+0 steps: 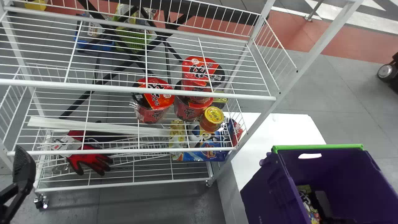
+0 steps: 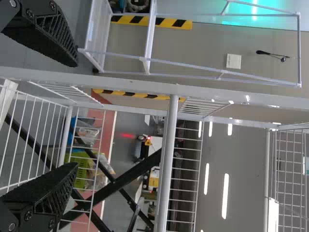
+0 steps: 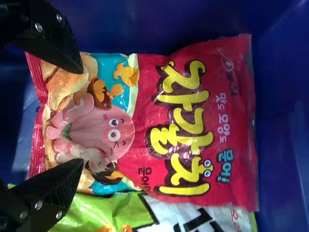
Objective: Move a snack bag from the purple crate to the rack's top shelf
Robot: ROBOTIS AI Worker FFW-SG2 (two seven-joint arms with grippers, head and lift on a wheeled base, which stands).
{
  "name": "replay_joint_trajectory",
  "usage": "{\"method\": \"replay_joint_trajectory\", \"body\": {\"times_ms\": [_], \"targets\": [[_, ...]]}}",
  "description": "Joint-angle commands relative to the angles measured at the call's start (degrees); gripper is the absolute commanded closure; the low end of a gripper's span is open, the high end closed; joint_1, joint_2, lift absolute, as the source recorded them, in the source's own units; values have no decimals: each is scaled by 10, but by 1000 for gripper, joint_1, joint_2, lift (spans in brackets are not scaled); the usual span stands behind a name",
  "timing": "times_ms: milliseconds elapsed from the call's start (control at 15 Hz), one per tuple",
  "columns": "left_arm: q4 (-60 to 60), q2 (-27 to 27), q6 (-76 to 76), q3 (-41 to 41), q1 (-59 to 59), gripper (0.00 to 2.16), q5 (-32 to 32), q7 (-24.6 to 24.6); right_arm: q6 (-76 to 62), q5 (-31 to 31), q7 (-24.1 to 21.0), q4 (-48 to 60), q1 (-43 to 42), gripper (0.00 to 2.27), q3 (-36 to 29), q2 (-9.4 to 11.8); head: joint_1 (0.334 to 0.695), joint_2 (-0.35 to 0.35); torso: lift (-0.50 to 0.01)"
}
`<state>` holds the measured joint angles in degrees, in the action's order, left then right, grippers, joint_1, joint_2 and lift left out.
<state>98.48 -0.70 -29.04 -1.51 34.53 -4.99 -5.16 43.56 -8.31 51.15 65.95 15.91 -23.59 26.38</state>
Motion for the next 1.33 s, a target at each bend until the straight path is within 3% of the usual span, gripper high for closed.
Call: {"method": "replay_joint_trajectory", "body": {"times_ms": [0,67,133,267,867,1267], "targets": [[-4,0,0,4,-3,76,0,1,0,-6,0,-3,-3,1004,4,0,695,-350,-462],[-5,0,0,5,-3,76,0,1,0,-7,-2,-5,-4,1686,4,0,695,-350,-462],[-5,0,0,5,-3,76,-1,1,-2,-7,-1,-5,-4,1895,4,1,695,-350,-462],[-6,0,2,5,-4,76,-1,1,-9,-7,4,-5,-4,1983,4,1,695,-350,-462],[-10,1,0,5,-6,80,0,-2,-12,-23,27,7,8,1986,-8,4,695,-350,-462],[-8,2,0,1,-6,80,2,-4,-91,-16,39,12,33,1986,-37,2,695,-350,-434]]}}
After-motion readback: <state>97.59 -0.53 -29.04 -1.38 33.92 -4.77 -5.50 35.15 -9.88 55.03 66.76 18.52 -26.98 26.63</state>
